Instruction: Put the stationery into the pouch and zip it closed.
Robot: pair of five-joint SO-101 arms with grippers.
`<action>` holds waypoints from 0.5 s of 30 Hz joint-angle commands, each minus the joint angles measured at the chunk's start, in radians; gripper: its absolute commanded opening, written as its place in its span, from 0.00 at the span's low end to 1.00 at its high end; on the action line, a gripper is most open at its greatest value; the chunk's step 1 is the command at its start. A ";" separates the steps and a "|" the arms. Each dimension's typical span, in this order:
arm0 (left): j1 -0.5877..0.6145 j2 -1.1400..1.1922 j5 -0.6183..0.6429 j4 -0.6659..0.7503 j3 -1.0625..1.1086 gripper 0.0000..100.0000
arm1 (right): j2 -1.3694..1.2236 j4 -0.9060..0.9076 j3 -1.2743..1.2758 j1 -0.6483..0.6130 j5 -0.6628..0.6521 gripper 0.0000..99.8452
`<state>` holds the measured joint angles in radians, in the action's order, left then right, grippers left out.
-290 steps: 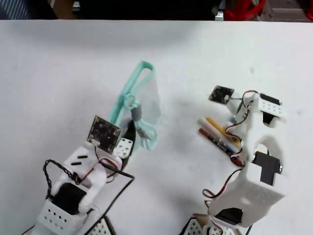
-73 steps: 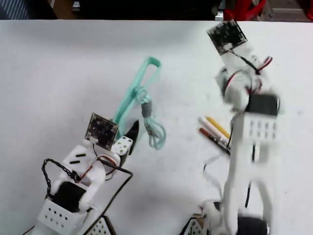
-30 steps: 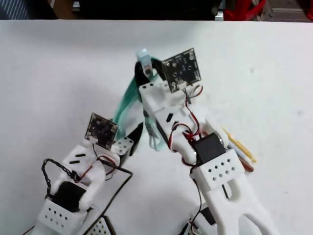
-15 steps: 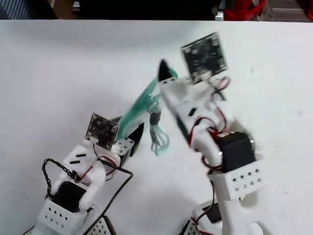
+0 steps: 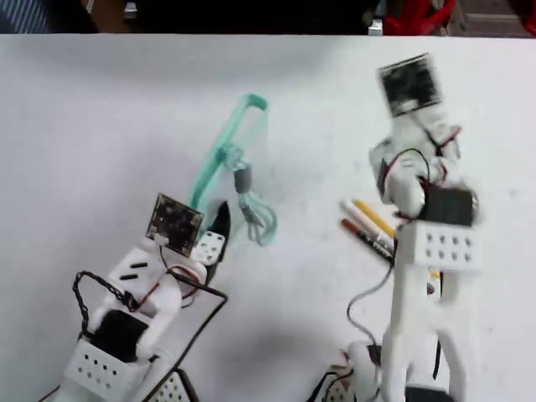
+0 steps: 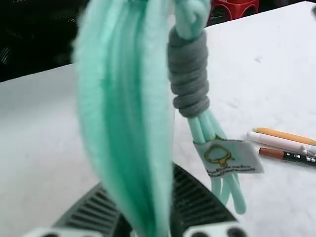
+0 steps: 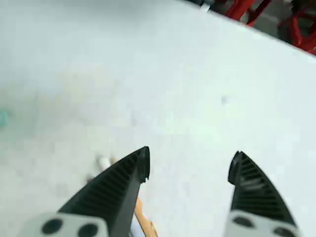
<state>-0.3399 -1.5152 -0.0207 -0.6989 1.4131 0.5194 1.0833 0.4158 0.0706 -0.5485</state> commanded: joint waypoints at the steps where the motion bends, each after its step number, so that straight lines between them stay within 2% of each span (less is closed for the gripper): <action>1: 0.004 -0.015 -0.011 0.034 -0.005 0.05 | -0.124 0.028 0.040 0.027 -0.196 0.25; 5: 0.004 -0.015 -0.011 0.035 0.000 0.05 | -0.263 0.024 0.074 0.025 -0.293 0.25; 8: 0.004 -0.015 -0.011 0.035 0.000 0.05 | -0.351 0.010 0.071 0.021 -0.305 0.25; 15: 0.004 -0.015 -0.011 0.035 0.000 0.05 | -0.542 -0.162 0.069 0.022 -0.308 0.24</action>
<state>-0.3429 -1.5152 -0.0207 -0.6912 1.4193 0.0238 0.9712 0.4956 0.0905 -0.8431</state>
